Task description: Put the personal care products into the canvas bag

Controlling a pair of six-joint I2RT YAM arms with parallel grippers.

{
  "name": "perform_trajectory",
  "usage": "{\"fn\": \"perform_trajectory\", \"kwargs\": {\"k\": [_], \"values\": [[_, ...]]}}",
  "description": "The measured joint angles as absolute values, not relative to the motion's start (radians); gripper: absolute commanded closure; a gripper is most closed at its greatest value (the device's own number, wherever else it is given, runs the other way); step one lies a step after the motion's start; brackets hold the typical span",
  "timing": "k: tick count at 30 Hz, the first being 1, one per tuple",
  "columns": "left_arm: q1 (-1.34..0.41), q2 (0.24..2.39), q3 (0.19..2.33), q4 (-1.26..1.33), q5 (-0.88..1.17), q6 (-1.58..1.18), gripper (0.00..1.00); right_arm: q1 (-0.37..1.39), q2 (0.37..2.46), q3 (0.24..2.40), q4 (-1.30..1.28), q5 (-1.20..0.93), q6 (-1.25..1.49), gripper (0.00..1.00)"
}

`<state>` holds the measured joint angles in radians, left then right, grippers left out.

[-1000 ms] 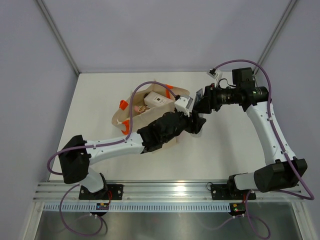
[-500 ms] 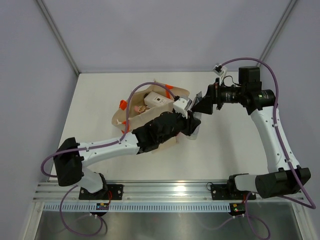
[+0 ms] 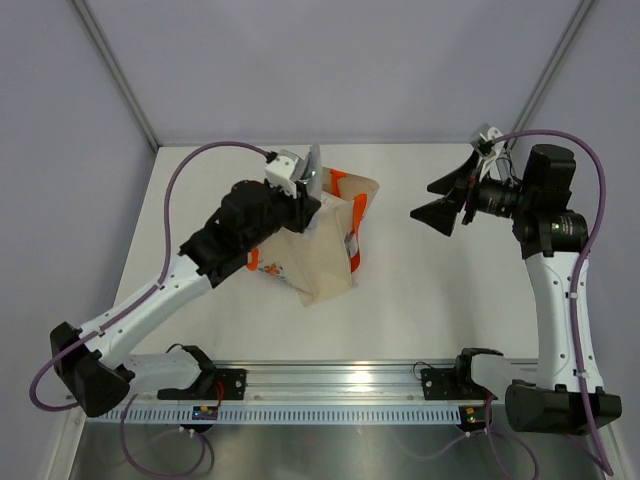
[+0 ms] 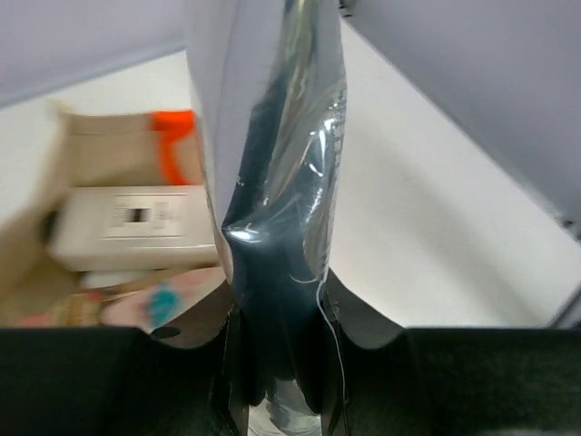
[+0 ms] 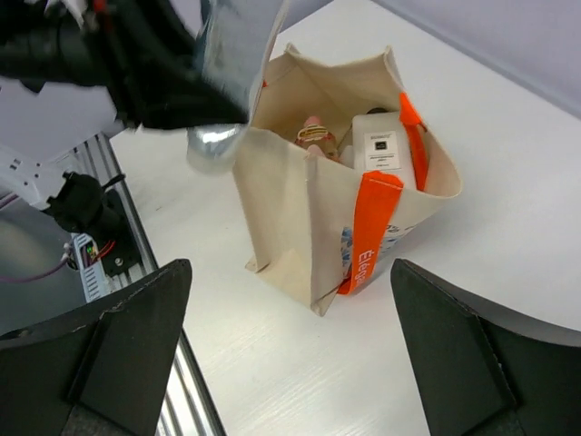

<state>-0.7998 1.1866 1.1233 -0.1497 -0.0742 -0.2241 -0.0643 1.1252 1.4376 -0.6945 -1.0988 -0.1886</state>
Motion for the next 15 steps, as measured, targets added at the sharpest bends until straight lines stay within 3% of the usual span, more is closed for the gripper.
{"fn": "perform_trajectory", "kwargs": {"k": [6,15], "values": [[-0.575,1.22,1.207,-0.302,0.102,0.001,0.94,-0.081,1.078,1.223,-0.656,-1.139,-0.236,0.0],[-0.493,1.355,1.311,-0.411,0.268,0.293,0.89,-0.108,1.078,1.121,-0.589,-1.208,-0.268,0.0]]}}
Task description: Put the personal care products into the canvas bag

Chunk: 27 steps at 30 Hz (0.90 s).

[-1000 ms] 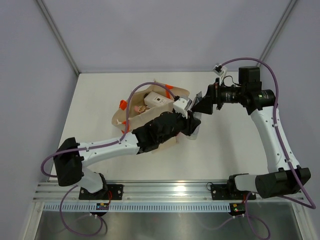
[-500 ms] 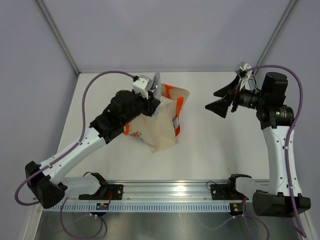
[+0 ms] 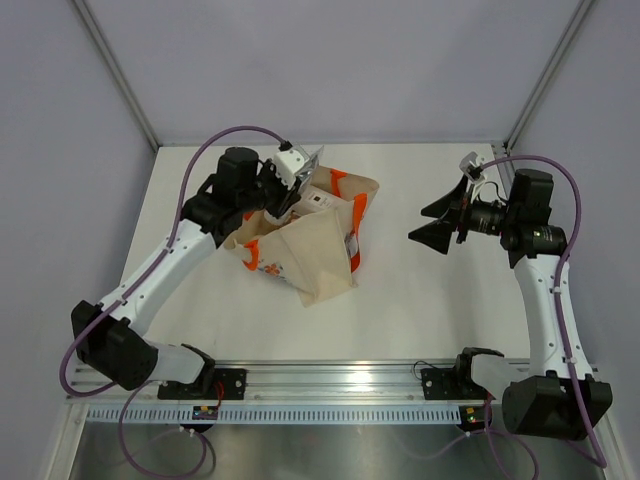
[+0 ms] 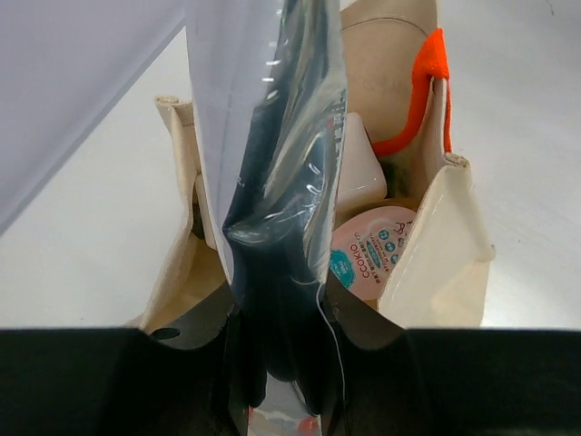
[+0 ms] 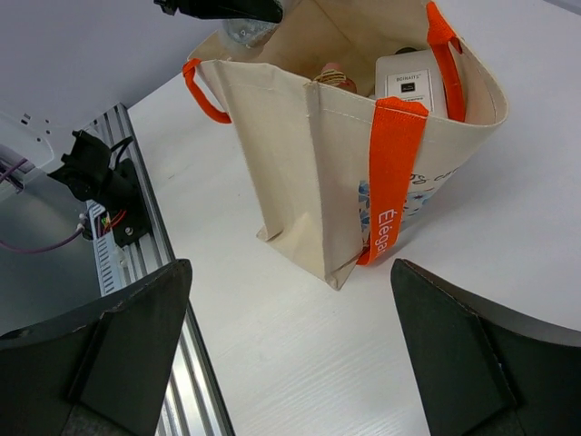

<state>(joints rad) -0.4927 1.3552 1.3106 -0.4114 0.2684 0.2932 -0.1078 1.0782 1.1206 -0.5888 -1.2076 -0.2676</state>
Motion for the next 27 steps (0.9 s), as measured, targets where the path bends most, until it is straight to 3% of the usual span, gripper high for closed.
{"fn": "perform_trajectory", "kwargs": {"k": [3,7,8,15,16,27], "values": [[-0.493,1.356,1.29,-0.405,0.294,0.384,0.83,-0.117,1.078,1.092,-0.569,-1.225,-0.276,0.01],[-0.489,1.359,1.218,-0.38,0.316,0.455,0.62,-0.132,1.078,1.071,-0.565,-1.244,-0.29,0.01],[-0.486,1.364,1.203,-0.381,0.321,0.46,0.52,-0.134,1.078,1.069,-0.564,-1.247,-0.294,0.01],[-0.456,1.375,1.187,-0.303,0.333,0.46,0.17,-0.148,1.078,1.061,-0.565,-1.253,-0.317,0.0],[-0.455,1.376,1.187,-0.295,0.336,0.458,0.02,-0.151,1.078,1.061,-0.565,-1.253,-0.319,0.0],[-0.455,1.309,1.196,-0.295,0.321,0.364,0.01,-0.17,1.078,1.06,-0.567,-1.229,-0.337,0.0]]}}
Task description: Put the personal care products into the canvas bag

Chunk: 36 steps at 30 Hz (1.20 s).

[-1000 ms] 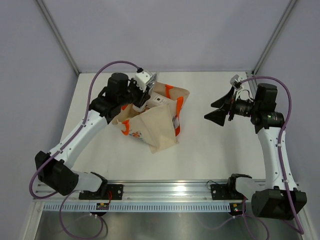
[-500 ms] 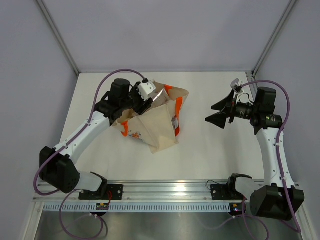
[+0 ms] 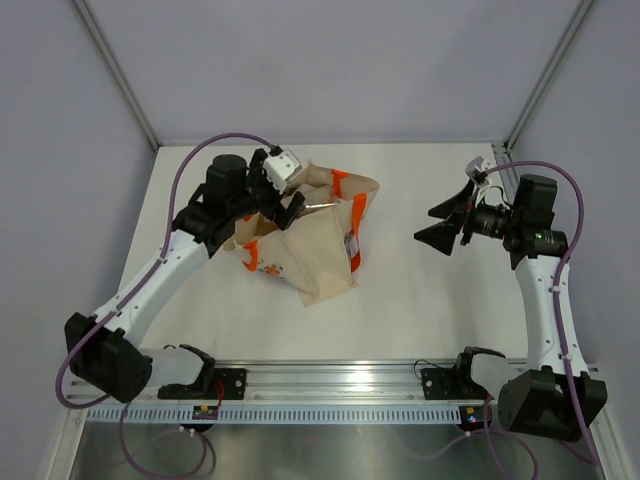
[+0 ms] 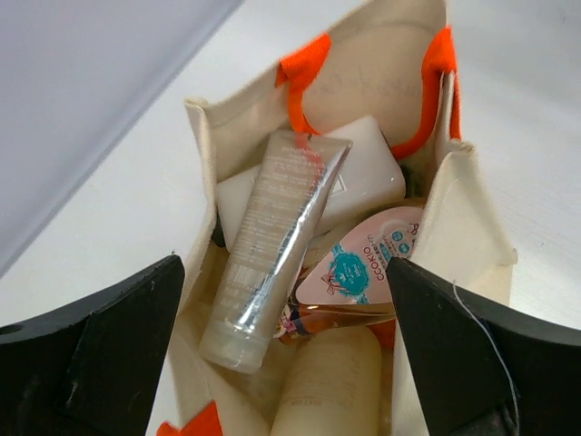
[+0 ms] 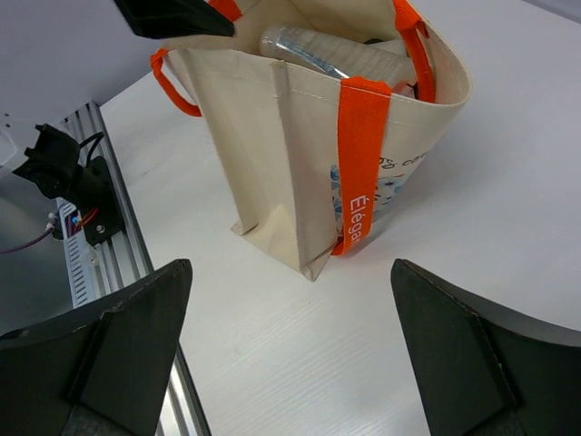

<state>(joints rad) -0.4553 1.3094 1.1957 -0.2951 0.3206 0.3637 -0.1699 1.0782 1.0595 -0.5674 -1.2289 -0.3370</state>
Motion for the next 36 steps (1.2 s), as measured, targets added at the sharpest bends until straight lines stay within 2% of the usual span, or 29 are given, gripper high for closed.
{"fn": "perform_trajectory", "kwargs": {"k": [4,8,12,15,20,25,36], "values": [[-0.455,1.115,1.155,-0.292,0.286,0.27,0.01,-0.184,1.058,1.044,-0.543,-1.138,-0.306,0.0],[-0.455,0.844,1.021,-0.276,0.209,0.144,0.01,-0.193,0.994,1.029,-0.49,-0.907,-0.207,0.0],[-0.456,0.596,0.817,-0.267,0.031,0.028,0.01,-0.194,0.914,1.015,-0.429,-0.631,-0.101,0.01],[-0.456,0.487,0.689,-0.321,-0.105,-0.042,0.01,-0.197,0.876,0.99,-0.397,-0.514,-0.053,0.0],[-0.456,0.403,0.649,-0.369,-0.237,-0.1,0.01,-0.197,0.857,0.949,-0.36,-0.346,0.02,0.01],[-0.456,0.392,0.655,-0.373,-0.26,-0.125,0.01,-0.197,0.839,0.917,-0.336,-0.231,0.065,0.0],[-0.456,0.399,0.655,-0.404,-0.277,-0.149,0.01,-0.197,0.784,0.876,-0.289,-0.192,0.1,0.0]]}}
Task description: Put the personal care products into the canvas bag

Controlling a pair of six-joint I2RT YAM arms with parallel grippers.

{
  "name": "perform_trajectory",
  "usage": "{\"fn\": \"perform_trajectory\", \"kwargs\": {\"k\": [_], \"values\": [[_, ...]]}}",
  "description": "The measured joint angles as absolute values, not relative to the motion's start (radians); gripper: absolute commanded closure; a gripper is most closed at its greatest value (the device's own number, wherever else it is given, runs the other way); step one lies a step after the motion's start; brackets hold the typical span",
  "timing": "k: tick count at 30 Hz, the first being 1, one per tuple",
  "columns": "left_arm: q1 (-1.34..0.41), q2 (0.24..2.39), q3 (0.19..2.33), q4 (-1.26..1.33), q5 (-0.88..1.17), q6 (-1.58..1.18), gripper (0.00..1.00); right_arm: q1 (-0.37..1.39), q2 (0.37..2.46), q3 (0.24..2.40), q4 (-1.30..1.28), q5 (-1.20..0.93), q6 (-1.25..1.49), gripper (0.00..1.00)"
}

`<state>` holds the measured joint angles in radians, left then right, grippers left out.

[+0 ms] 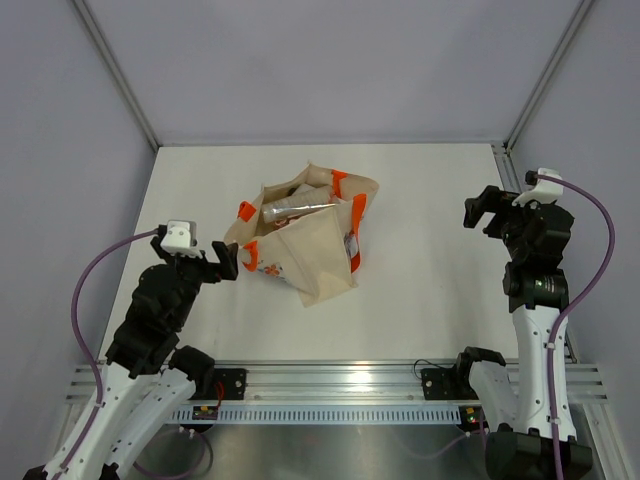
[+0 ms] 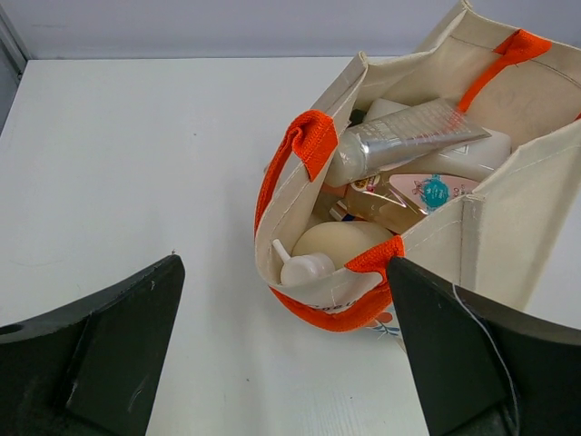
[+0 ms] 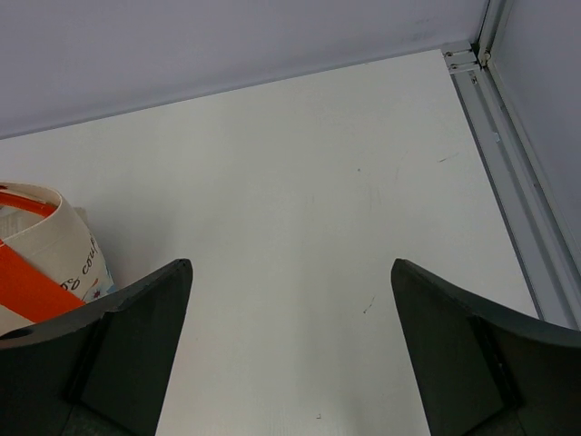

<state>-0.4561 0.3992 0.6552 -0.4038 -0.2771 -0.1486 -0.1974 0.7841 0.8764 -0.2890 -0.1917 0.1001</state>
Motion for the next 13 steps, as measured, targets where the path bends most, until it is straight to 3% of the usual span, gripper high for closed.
{"fn": "perform_trajectory", "kwargs": {"k": [13], "values": [[-0.456,0.399,0.655,-0.412,-0.293,-0.152,0.01,-0.197,0.783,0.876,-0.282,-0.191,0.105,0.0]]}}
